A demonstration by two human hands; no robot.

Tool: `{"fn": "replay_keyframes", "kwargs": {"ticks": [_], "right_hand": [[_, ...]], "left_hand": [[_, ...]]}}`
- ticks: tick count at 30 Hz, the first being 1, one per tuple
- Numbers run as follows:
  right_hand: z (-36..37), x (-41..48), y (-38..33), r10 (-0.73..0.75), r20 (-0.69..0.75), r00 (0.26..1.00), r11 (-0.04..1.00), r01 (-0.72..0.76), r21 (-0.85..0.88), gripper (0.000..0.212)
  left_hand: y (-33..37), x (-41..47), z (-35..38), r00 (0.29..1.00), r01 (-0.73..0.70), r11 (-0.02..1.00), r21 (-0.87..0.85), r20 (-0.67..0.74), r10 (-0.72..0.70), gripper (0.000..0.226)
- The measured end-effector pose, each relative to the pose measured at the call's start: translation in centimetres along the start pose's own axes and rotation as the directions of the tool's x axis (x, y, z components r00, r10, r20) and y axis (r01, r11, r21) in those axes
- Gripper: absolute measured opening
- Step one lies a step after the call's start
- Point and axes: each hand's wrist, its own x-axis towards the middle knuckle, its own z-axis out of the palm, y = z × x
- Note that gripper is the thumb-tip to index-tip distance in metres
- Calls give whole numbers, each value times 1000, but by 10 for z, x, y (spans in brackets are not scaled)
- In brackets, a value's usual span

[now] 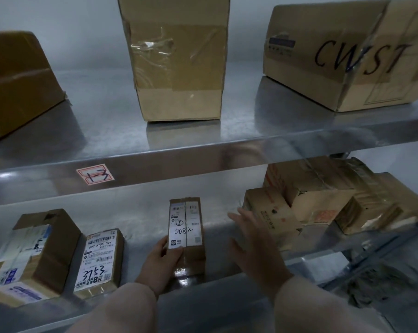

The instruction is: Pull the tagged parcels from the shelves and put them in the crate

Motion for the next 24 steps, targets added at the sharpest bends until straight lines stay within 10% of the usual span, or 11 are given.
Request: {"fn": "replay_keyframes", "kwargs": {"ticks": [3, 11, 16, 21, 24], "right_hand": [[-20, 2, 22, 206, -157, 966, 965, -227, -131, 55], [-14, -4, 54, 633, 2, 774, 749, -612, -256, 79], [-16, -17, 38, 663, 25, 748, 716, -644, 268, 56], [-26, -41, 0, 645, 463, 608, -134, -507, 852, 40], [-23, -51, -21, 499, 610, 615, -306, -534, 789, 59]], "left_hand": [[6, -5, 0, 998, -56, 998, 40, -9, 57, 33], [44, -28, -5, 855, -454, 782, 427, -41, 518, 55], [62, -43, 7, 816, -565, 742, 360, 112, 567, 51], [73, -49, 25, 881, -378, 926, 3, 307, 359, 42], [77, -54, 30, 865, -204, 930, -306, 388, 317, 47]]}}
